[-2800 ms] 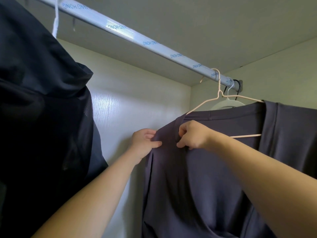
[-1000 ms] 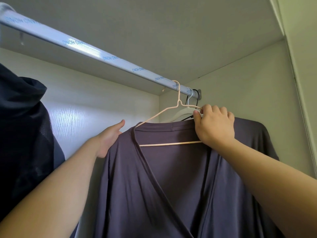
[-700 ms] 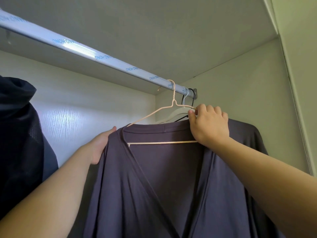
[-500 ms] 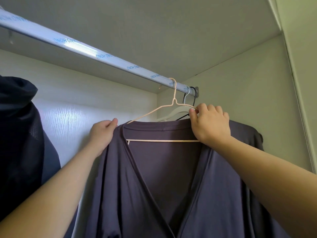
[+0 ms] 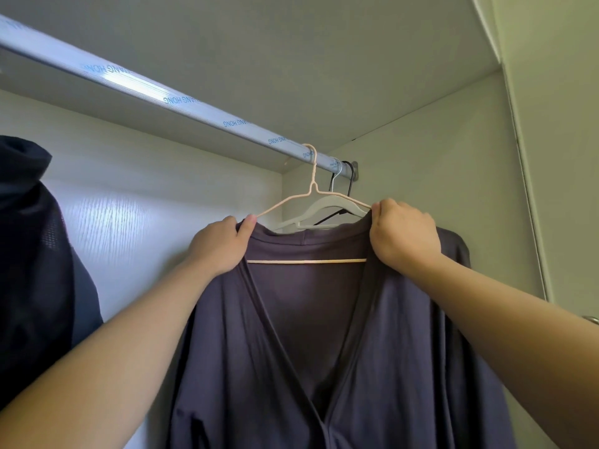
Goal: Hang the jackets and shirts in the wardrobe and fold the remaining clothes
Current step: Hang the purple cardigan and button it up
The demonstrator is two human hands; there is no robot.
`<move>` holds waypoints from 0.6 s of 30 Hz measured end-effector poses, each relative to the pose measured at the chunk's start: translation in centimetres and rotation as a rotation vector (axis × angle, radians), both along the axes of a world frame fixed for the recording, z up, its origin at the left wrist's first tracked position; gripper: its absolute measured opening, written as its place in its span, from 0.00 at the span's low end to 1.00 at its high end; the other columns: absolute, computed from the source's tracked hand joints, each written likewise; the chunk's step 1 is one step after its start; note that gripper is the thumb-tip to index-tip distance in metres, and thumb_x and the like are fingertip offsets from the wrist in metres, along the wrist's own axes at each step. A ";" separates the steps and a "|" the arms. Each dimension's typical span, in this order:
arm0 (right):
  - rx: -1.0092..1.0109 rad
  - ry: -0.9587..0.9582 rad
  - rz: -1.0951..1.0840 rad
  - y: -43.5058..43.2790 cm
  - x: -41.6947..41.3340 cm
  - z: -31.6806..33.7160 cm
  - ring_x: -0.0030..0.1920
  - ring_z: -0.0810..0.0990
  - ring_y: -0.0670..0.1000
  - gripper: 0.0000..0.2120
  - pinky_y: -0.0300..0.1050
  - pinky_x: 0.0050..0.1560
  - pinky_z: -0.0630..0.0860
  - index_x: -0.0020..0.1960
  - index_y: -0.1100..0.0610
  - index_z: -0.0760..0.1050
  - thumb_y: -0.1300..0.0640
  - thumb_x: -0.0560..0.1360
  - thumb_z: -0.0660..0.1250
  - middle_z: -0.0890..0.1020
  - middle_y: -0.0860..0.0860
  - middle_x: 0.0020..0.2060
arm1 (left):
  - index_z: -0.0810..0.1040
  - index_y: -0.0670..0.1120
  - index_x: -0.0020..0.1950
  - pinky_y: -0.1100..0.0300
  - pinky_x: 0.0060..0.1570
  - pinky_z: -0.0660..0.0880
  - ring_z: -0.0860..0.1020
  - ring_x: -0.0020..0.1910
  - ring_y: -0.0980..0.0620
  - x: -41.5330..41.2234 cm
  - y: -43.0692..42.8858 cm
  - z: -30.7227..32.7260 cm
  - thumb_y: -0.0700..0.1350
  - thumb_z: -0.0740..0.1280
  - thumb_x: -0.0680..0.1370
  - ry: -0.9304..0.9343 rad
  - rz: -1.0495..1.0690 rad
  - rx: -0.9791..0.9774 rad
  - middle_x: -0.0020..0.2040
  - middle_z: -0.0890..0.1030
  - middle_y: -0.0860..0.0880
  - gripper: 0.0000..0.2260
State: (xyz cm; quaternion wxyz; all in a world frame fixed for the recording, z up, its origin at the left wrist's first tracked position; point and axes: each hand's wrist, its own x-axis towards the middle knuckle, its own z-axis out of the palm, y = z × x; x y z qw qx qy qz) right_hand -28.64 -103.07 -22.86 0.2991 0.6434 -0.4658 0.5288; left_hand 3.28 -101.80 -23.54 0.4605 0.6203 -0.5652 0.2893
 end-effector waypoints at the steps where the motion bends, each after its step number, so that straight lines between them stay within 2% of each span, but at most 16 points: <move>1: 0.001 0.009 0.002 -0.1 -0.1 0.0 0.45 0.78 0.64 0.10 0.53 0.43 0.63 0.44 0.53 0.67 0.54 0.82 0.52 0.81 0.59 0.46 | 0.70 0.46 0.39 0.51 0.41 0.69 0.74 0.40 0.44 -0.5 -0.2 0.6 0.68 0.46 0.82 -0.007 -0.017 -0.008 0.38 0.76 0.49 0.29; 5: 0.008 0.054 0.016 -0.3 -0.5 -0.5 0.41 0.75 0.63 0.07 0.52 0.40 0.64 0.45 0.53 0.65 0.55 0.81 0.53 0.80 0.57 0.44 | 0.70 0.47 0.36 0.52 0.38 0.66 0.74 0.37 0.48 -0.7 -1.0 1.6 0.68 0.47 0.82 0.000 -0.056 -0.068 0.36 0.77 0.49 0.30; 8: 0.028 0.073 0.015 -0.2 -1.0 -0.2 0.37 0.69 0.60 0.09 0.51 0.38 0.64 0.45 0.53 0.65 0.53 0.82 0.52 0.76 0.54 0.39 | 0.72 0.48 0.36 0.52 0.41 0.69 0.76 0.41 0.45 0.2 -1.4 1.4 0.69 0.45 0.82 0.040 -0.102 -0.063 0.37 0.78 0.49 0.31; 13: 0.121 0.059 0.001 -0.6 -1.6 0.5 0.37 0.70 0.61 0.10 0.52 0.37 0.66 0.45 0.53 0.65 0.52 0.82 0.50 0.67 0.49 0.33 | 0.73 0.50 0.45 0.50 0.47 0.71 0.75 0.48 0.41 1.2 -1.6 1.7 0.67 0.45 0.83 0.060 -0.087 -0.069 0.44 0.78 0.48 0.26; 18: 0.094 0.047 -0.033 -0.9 -1.0 0.1 0.35 0.69 0.61 0.15 0.52 0.37 0.66 0.45 0.53 0.65 0.46 0.84 0.48 0.68 0.50 0.33 | 0.68 0.45 0.33 0.53 0.37 0.66 0.75 0.41 0.40 1.5 -1.5 2.5 0.66 0.51 0.83 0.118 -0.045 -0.133 0.34 0.75 0.48 0.29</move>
